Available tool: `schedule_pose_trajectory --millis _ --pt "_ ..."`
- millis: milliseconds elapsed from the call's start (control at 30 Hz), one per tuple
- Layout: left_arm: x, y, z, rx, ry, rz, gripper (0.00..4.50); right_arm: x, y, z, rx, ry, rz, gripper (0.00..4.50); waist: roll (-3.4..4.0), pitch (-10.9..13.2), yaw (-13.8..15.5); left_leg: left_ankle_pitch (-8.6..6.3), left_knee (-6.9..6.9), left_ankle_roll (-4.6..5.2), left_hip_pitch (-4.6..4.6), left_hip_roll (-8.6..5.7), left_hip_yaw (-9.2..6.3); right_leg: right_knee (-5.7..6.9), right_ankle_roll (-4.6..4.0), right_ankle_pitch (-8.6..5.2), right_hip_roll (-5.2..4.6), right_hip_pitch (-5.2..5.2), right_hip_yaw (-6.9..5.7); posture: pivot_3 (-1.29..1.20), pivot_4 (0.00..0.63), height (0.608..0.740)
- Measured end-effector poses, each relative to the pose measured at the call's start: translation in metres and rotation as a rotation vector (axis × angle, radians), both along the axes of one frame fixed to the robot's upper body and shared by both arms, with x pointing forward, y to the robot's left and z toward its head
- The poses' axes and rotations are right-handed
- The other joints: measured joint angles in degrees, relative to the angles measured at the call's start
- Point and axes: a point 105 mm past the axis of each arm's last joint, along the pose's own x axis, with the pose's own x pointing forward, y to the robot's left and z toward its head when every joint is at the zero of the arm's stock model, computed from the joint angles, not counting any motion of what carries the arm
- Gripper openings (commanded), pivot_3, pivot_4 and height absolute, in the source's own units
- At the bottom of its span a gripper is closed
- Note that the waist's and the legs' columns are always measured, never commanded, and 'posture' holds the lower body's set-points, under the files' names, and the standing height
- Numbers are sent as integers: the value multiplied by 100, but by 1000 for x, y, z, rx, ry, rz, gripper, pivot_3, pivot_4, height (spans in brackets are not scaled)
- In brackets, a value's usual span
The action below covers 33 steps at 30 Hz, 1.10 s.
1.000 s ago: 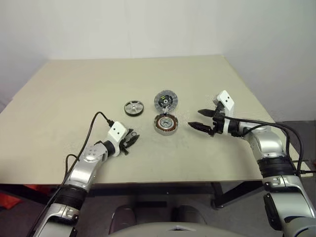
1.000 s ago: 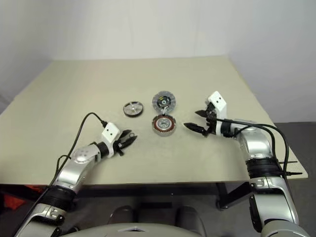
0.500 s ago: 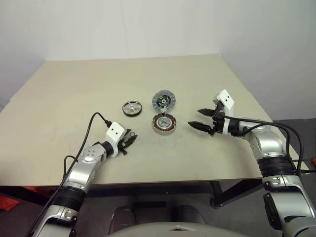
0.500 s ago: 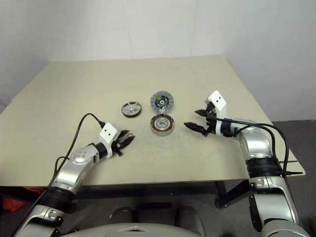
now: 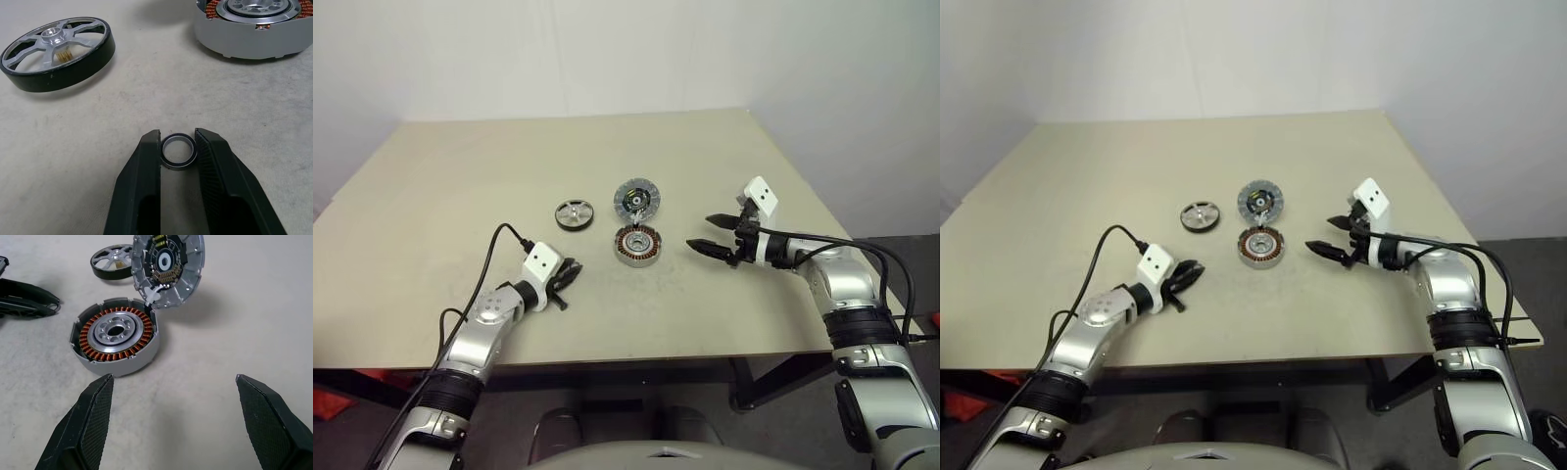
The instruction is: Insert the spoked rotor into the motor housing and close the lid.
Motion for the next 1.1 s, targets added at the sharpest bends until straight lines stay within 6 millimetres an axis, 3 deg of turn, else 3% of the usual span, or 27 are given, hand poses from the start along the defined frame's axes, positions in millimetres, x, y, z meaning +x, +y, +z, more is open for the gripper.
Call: schedule_pose_trajectory --millis 433,633,833,1100 --pt "6 -4 16 -134 58 27 688 0 1 -1 1 -3 1 4500 -10 7 43 -7 4 12 -37 -5 -5 0 -37 22 -3 -17 -3 0 0 740" --pt "18 -30 47 -231 16 -38 688 1 2 -1 3 -13 7 4500 -10 7 171 -18 8 29 -61 -9 -4 -4 -56 30 -7 -26 -4 0 0 740" --pt "26 -50 64 -241 -10 -115 688 1 2 -2 -4 -16 6 4500 -13 9 213 -19 11 30 -61 -12 -5 -2 -55 29 -10 -27 -4 0 0 740" --pt "42 -72 67 -155 -16 -197 688 0 4 -2 -3 -13 1 4500 -14 9 236 -16 14 26 -60 -14 -11 4 -54 30 -11 -26 -6 0 0 740"
